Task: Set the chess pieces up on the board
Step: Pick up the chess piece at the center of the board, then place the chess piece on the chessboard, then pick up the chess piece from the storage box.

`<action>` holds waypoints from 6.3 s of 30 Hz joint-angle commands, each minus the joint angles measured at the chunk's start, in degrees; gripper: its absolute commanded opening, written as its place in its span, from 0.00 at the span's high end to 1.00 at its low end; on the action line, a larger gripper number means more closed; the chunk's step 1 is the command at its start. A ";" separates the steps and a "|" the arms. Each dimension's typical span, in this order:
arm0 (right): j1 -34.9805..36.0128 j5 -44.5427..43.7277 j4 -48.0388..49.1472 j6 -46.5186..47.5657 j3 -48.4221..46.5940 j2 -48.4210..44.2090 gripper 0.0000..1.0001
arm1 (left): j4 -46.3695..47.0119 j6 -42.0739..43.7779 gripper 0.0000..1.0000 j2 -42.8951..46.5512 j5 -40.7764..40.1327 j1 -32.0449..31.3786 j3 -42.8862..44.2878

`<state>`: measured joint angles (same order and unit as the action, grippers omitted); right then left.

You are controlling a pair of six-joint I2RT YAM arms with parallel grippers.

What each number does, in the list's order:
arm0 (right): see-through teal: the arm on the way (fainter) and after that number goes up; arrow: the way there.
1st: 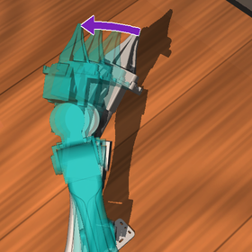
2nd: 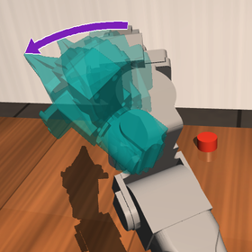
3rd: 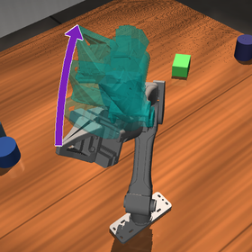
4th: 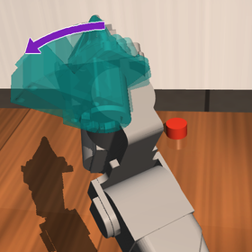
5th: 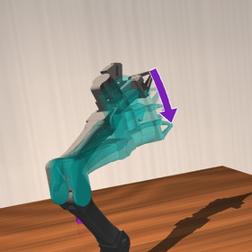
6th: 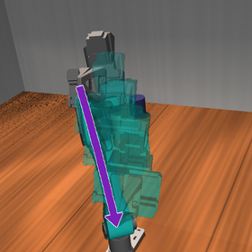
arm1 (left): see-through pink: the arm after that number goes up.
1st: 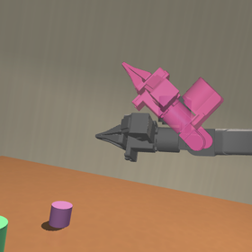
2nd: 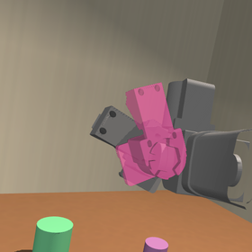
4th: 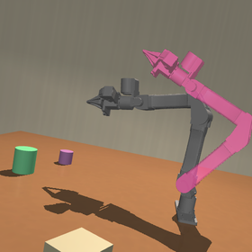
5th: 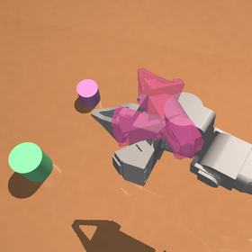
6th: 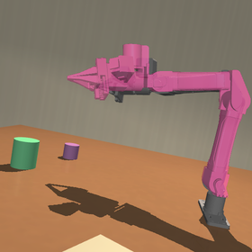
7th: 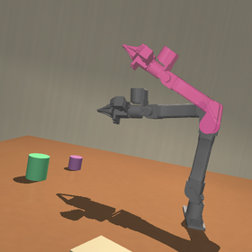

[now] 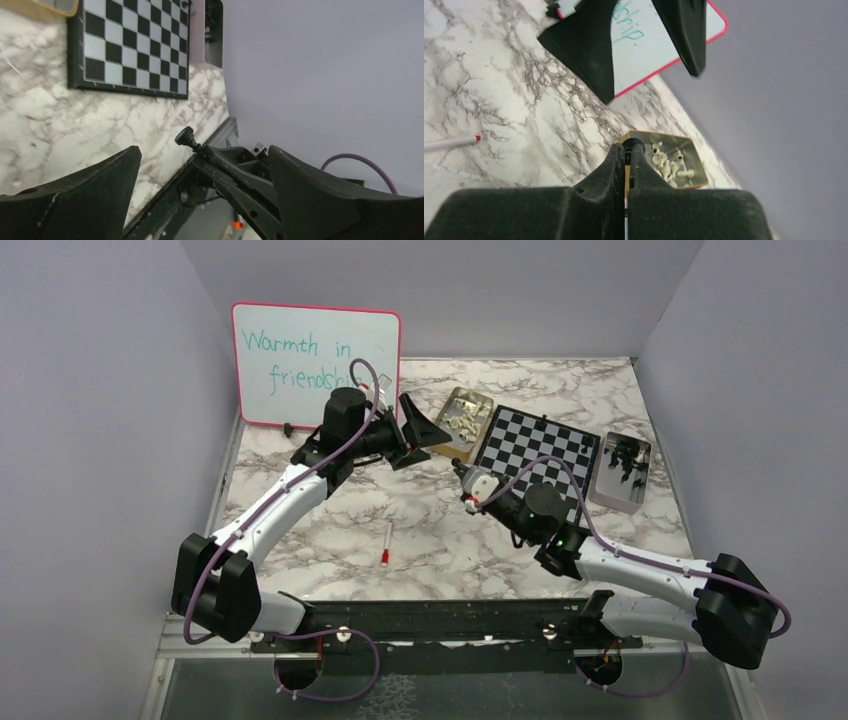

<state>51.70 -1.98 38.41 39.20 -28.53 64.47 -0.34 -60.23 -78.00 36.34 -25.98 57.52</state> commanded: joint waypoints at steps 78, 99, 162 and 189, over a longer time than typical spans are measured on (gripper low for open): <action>-53.81 -5.19 -50.85 -56.19 -51.86 48.20 0.89 | -16.43 51.26 0.01 22.86 -30.32 -4.90 -9.57; -53.75 -2.37 -51.39 -55.00 -51.01 48.64 0.72 | -16.98 51.17 0.01 23.76 -31.14 -4.96 -9.18; -56.56 -15.35 -57.62 -50.69 -50.46 35.73 0.66 | -17.42 50.29 0.01 24.69 -35.04 -4.96 -9.69; -67.06 -8.48 -58.70 -46.99 -47.86 44.01 0.69 | -17.50 50.91 0.01 24.27 -35.55 -6.10 -9.75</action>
<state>-14.81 -12.51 -18.90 -9.02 -74.46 106.41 -18.17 -9.80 -54.22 1.85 -31.92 47.75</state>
